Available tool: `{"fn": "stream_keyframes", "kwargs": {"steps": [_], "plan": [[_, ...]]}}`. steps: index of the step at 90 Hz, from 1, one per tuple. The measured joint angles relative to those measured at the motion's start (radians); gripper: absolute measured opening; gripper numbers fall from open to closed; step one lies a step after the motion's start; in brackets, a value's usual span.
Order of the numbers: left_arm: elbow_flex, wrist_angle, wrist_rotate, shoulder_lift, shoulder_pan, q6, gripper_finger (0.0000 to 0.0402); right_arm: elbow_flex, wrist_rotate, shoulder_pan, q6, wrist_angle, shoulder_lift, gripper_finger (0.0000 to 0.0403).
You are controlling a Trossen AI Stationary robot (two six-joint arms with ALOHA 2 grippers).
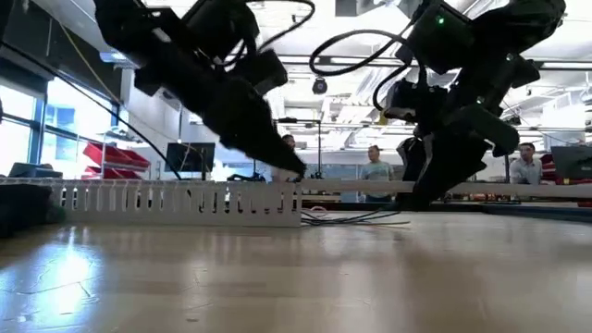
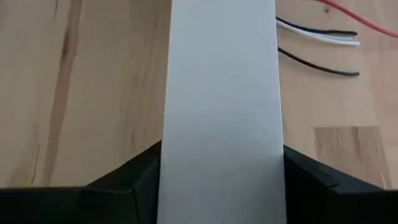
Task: Ziptie cables
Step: Close the white cable duct
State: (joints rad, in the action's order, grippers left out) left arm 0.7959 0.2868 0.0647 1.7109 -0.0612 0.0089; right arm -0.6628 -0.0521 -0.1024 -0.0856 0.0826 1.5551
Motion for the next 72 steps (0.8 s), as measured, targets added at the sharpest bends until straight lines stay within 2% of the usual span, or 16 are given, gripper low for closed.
{"fn": "stream_keyframes", "kwargs": {"steps": [12,31,50,72], "plan": [[0.001,-0.085,0.000,-0.040,0.000,0.041,0.0226,0.000,0.001,0.000,0.000,0.001,0.000,0.0214],[0.005,-0.115,0.044,-0.003,0.000,0.151,0.0243,0.000,0.003,0.000,-0.002,-0.006,0.000,0.0228],[0.003,-0.105,0.038,0.032,-0.001,0.135,0.0243,0.000,0.037,0.000,-0.003,-0.034,0.000,0.0225],[0.005,-0.099,0.040,0.043,-0.003,0.099,0.0243,0.001,0.031,0.000,-0.003,-0.078,0.011,0.0225]]}}
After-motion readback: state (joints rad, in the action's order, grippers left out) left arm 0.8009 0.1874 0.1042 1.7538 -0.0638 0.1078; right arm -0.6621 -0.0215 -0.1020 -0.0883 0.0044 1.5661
